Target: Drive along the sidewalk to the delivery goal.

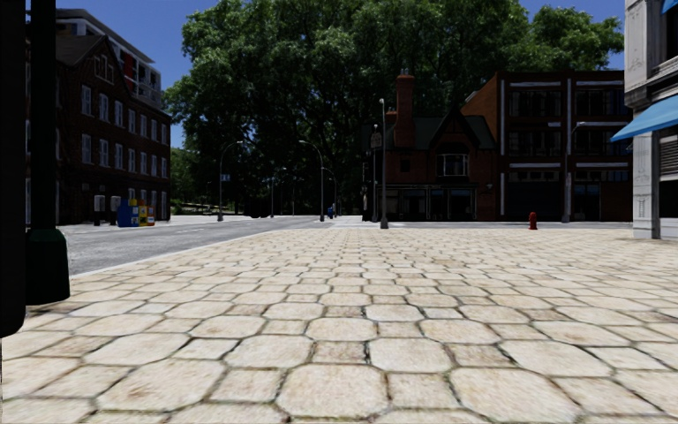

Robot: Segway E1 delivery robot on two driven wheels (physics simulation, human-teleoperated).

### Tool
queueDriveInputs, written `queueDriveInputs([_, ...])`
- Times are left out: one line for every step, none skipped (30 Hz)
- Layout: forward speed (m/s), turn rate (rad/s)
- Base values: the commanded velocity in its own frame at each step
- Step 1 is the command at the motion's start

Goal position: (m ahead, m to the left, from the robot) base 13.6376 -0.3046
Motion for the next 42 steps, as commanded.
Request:
queueDriveInputs([2.00, 0.00])
queueDriveInputs([2.00, 0.00])
queueDriveInputs([2.00, 0.00])
queueDriveInputs([2.00, 0.00])
queueDriveInputs([2.00, 0.00])
queueDriveInputs([2.00, 0.00])
queueDriveInputs([2.00, 0.00])
queueDriveInputs([2.00, 0.00])
queueDriveInputs([2.00, 0.00])
queueDriveInputs([2.00, 0.00])
queueDriveInputs([2.00, 0.00])
queueDriveInputs([2.00, 0.00])
queueDriveInputs([2.00, 0.00])
queueDriveInputs([2.00, 0.00])
queueDriveInputs([2.00, 0.00])
queueDriveInputs([2.00, 0.00])
queueDriveInputs([2.00, 0.00])
queueDriveInputs([2.00, 0.00])
queueDriveInputs([2.00, 0.00])
queueDriveInputs([2.00, 0.00])
queueDriveInputs([2.00, 0.00])
queueDriveInputs([2.00, 0.00])
queueDriveInputs([2.00, 0.00])
queueDriveInputs([2.00, 0.00])
queueDriveInputs([2.00, 0.00])
queueDriveInputs([2.00, 0.00])
queueDriveInputs([2.00, 0.00])
queueDriveInputs([2.00, 0.00])
queueDriveInputs([2.00, 0.00])
queueDriveInputs([2.00, 0.00])
queueDriveInputs([2.00, 0.00])
queueDriveInputs([2.00, 0.00])
queueDriveInputs([2.00, 0.00])
queueDriveInputs([2.00, 0.00])
queueDriveInputs([2.00, 0.00])
queueDriveInputs([2.00, 0.00])
queueDriveInputs([2.00, 0.00])
queueDriveInputs([2.00, 0.00])
queueDriveInputs([2.00, 0.00])
queueDriveInputs([2.00, 0.00])
queueDriveInputs([2.00, 0.00])
queueDriveInputs([2.00, 0.00])
